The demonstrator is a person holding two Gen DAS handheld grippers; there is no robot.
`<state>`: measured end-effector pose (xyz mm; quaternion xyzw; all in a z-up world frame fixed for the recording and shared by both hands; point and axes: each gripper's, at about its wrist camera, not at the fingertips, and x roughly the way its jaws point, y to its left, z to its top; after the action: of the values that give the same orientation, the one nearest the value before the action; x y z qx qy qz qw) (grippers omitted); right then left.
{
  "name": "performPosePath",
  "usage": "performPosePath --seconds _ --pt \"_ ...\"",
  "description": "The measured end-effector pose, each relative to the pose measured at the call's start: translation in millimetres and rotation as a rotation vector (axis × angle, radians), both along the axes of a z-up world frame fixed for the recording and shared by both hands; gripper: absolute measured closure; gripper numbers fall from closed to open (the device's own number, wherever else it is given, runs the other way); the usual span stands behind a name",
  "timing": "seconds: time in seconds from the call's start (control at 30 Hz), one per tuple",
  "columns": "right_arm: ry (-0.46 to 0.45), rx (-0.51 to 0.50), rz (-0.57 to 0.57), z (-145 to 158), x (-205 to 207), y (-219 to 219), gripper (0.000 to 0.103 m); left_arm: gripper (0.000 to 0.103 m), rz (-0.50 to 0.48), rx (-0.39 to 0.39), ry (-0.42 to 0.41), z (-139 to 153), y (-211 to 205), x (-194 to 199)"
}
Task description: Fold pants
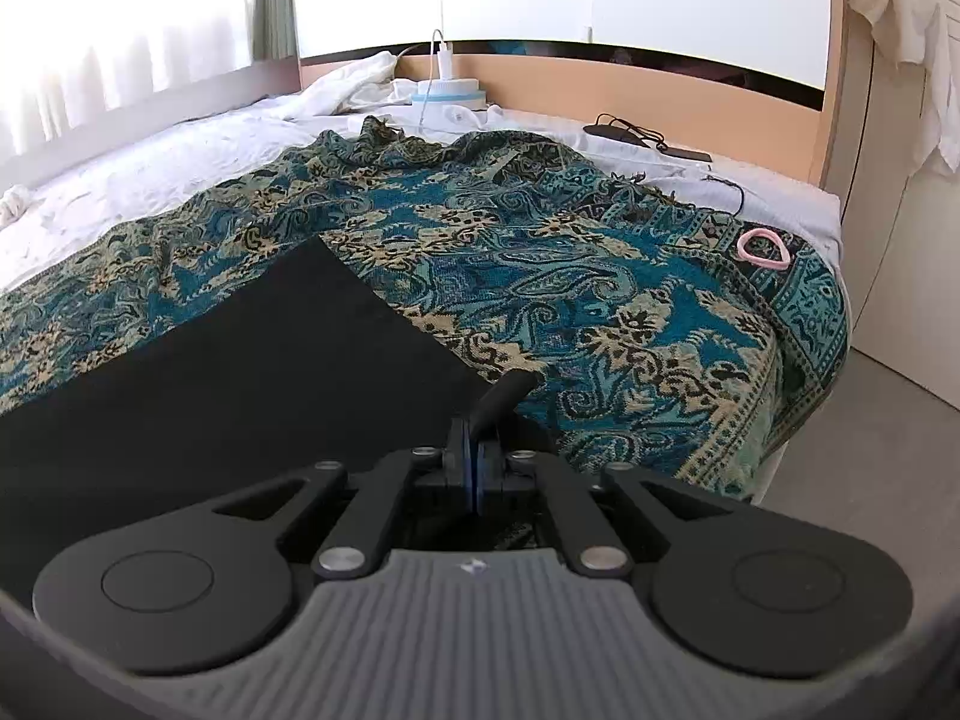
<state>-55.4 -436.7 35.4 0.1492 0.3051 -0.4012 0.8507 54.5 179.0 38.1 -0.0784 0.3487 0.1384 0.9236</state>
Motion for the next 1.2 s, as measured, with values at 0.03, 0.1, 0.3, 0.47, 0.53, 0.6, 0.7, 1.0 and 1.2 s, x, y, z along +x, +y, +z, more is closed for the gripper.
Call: performPosePath --seconds 0.03,0.1,0.3,0.47,0.53,0.6,0.7,1.0,1.2 --pt "0.003 -0.003 0.0 0 0 0 0.099 0.088 0.005 0.0 0.001 0 0 0" --pt "0.012 -0.009 0.002 -2 1 -1 0.099 0.085 0.011 0.002 0.001 -1 1 1" --pt "0.146 -0.192 0.071 -19 14 20 0.081 0.065 0.016 0.035 0.0 -1 -1 1" --pt "0.126 -0.248 0.138 -14 8 35 0.053 0.043 0.008 0.037 -0.017 9 -2 -8" --pt "0.073 -0.236 0.168 -7 2 40 0.04 0.037 0.004 0.054 -0.036 16 -1 -12" --pt "0.05 -0.258 0.174 -1 -2 47 0.035 0.032 0.015 0.065 -0.064 22 2 -15" --pt "0.033 -0.284 0.185 6 -4 56 0.034 0.032 0.065 0.07 -0.112 30 15 -18" --pt "-0.036 -0.273 0.244 21 1 80 0.032 0.04 0.09 0.12 -0.152 30 36 6" --pt "-0.024 -0.276 0.291 15 9 92 0.032 0.059 0.218 0.171 0.075 -9 57 31"
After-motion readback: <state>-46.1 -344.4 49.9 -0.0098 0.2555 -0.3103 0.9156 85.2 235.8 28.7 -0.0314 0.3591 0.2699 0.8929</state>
